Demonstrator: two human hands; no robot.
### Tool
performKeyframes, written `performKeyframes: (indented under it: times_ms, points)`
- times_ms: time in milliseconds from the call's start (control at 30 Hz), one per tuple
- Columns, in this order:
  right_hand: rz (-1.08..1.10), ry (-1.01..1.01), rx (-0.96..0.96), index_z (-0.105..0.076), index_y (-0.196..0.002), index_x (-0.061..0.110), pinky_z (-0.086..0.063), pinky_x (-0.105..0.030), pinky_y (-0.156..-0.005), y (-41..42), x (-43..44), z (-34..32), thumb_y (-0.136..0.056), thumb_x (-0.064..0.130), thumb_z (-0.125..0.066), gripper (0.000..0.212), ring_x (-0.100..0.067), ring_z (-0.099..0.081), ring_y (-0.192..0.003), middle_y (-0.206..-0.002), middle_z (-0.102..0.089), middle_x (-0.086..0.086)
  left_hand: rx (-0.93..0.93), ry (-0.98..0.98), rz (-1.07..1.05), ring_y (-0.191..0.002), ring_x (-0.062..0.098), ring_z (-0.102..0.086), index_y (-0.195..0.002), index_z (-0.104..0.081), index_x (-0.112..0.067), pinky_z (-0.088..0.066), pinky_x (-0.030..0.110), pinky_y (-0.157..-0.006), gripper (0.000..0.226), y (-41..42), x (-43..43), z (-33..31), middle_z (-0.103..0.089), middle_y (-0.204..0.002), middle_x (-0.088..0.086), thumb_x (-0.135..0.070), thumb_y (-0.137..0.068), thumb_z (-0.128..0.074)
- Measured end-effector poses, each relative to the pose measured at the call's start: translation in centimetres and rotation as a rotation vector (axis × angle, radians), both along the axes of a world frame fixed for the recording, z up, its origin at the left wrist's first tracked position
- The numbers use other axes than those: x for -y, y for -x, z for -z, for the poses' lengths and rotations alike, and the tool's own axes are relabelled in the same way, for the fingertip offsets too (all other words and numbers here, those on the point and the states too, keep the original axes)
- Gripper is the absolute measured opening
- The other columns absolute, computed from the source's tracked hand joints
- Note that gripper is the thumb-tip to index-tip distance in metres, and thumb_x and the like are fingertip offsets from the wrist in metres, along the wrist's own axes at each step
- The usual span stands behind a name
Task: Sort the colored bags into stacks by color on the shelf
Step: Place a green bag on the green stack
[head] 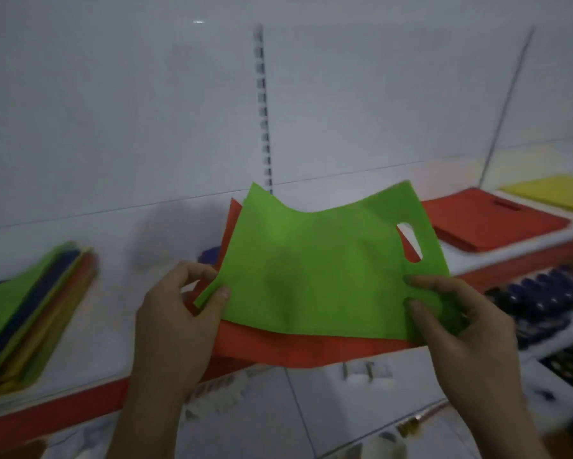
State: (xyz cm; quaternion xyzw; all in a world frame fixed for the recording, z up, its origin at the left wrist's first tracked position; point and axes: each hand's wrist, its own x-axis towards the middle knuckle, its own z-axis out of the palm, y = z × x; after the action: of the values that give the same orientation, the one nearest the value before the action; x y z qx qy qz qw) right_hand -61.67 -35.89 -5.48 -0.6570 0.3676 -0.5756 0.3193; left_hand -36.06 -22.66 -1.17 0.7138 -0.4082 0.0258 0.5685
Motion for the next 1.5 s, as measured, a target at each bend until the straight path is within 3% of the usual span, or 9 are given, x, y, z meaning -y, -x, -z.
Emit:
performKeyframes:
  times_ms: [200, 300, 400, 533, 800, 1167, 1267, 1367, 1500]
  points:
    - [0.285, -0.038, -0.002, -0.072, -0.096, 0.033, -0.059, -0.035, -0.059, 13.7, 2.8, 0.3, -0.086, 0.01, -0.074, 0.025, -0.008, -0.066, -0.077, -0.087, -0.07, 0.021, -0.002, -0.071, 0.237, -0.073, 0.01, -0.068, -0.086, -0.062, -0.03, -0.056, 0.034, -0.067, 0.024, 10.8, 10.8, 1.3, -0.071, -0.113, -0.006, -0.018, -0.079, -0.082]
    - [0.367, -0.057, 0.025, -0.071, -0.096, 0.032, -0.059, -0.022, -0.061, 18.7, 4.2, 0.3, -0.087, 0.008, -0.073, 0.026, 0.003, -0.065, -0.084, -0.091, -0.067, 0.033, 0.013, -0.095, 0.354, -0.064, 0.008, -0.065, -0.088, -0.063, -0.029, -0.054, 0.036, -0.058, 0.023, 15.2, 15.5, 1.8, -0.069, -0.089, -0.014, -0.019, -0.078, -0.082]
    - [0.442, -0.047, 0.05, -0.072, -0.096, 0.028, -0.049, -0.007, -0.057, 22.3, 6.4, 0.7, -0.086, 0.004, -0.073, 0.026, 0.007, -0.065, -0.081, -0.095, -0.068, 0.022, 0.032, -0.096, 0.443, -0.074, 0.008, -0.067, -0.087, -0.064, -0.028, -0.053, 0.034, -0.062, 0.02, 18.6, 19.9, 2.5, -0.07, -0.085, -0.011, -0.021, -0.079, -0.081]
    - [0.486, -0.058, 0.053, -0.072, -0.098, 0.025, -0.049, -0.006, -0.058, 25.8, 11.4, 1.4, -0.087, 0.005, -0.073, 0.024, 0.007, -0.066, -0.08, -0.097, -0.069, 0.016, 0.043, -0.062, 0.489, -0.065, 0.005, -0.066, -0.081, -0.063, -0.026, -0.048, 0.029, -0.057, 0.013, 22.1, 25.8, 3.4, -0.07, -0.072, -0.008, -0.022, -0.085, -0.075]
    - [0.425, -0.073, 0.004, -0.074, -0.097, 0.027, -0.053, -0.016, -0.058, 29.1, 26.5, 0.1, -0.088, 0.009, -0.073, 0.02, -0.002, -0.069, -0.077, -0.094, -0.073, 0.01, 0.054, -0.054, 0.376, -0.056, 0.003, -0.062, -0.076, -0.06, -0.023, -0.042, 0.028, -0.053, 0.017, 24.8, 38.3, 3.4, -0.066, -0.06, -0.01, -0.028, -0.086, -0.074]
    - [0.286, -0.063, -0.147, -0.074, -0.101, 0.03, -0.058, -0.041, -0.069, 29.4, 42.9, 0.0, -0.087, 0.011, -0.073, 0.024, -0.012, -0.067, -0.08, -0.093, -0.071, 0.013, 0.153, -0.218, 0.23, -0.07, 0.004, -0.064, -0.08, -0.063, -0.026, -0.05, 0.031, -0.065, 0.01, 26.7, 45.3, 3.1, -0.068, -0.074, -0.016, -0.028, -0.084, -0.072]
    - [0.209, -0.074, -0.182, -0.073, -0.101, 0.03, -0.058, -0.036, -0.068, 29.3, 46.7, 0.2, -0.088, 0.01, -0.071, 0.025, -0.009, -0.066, -0.078, -0.092, -0.069, 0.015, 0.193, -0.281, 0.162, -0.069, 0.003, -0.061, -0.08, -0.063, -0.027, -0.045, 0.027, -0.061, 0.01, 27.7, 46.6, 3.1, -0.067, -0.074, -0.015, -0.031, -0.084, -0.072]
    - [0.14, -0.048, -0.24, -0.072, -0.1, 0.032, -0.049, -0.015, -0.061, 29.6, 50.3, 0.6, -0.086, 0.009, -0.072, 0.026, 0.005, -0.061, -0.073, -0.09, -0.066, 0.022, 0.212, -0.349, 0.085, -0.07, 0.004, -0.06, -0.08, -0.062, -0.027, -0.041, 0.026, -0.059, 0.011, 29.0, 48.1, 3.3, -0.065, -0.074, -0.014, -0.03, -0.084, -0.071]
    - [0.02, -0.048, -0.362, -0.073, -0.105, 0.027, -0.047, -0.026, -0.071, 29.7, 54.1, 1.2, -0.086, 0.014, -0.072, 0.023, -0.003, -0.061, -0.081, -0.092, -0.063, 0.024, 0.203, -0.412, -0.085, -0.068, 0.009, -0.059, -0.077, -0.064, -0.025, -0.037, 0.027, -0.058, 0.013, 30.8, 49.5, 3.7, -0.064, -0.071, -0.013, -0.027, -0.082, -0.075]
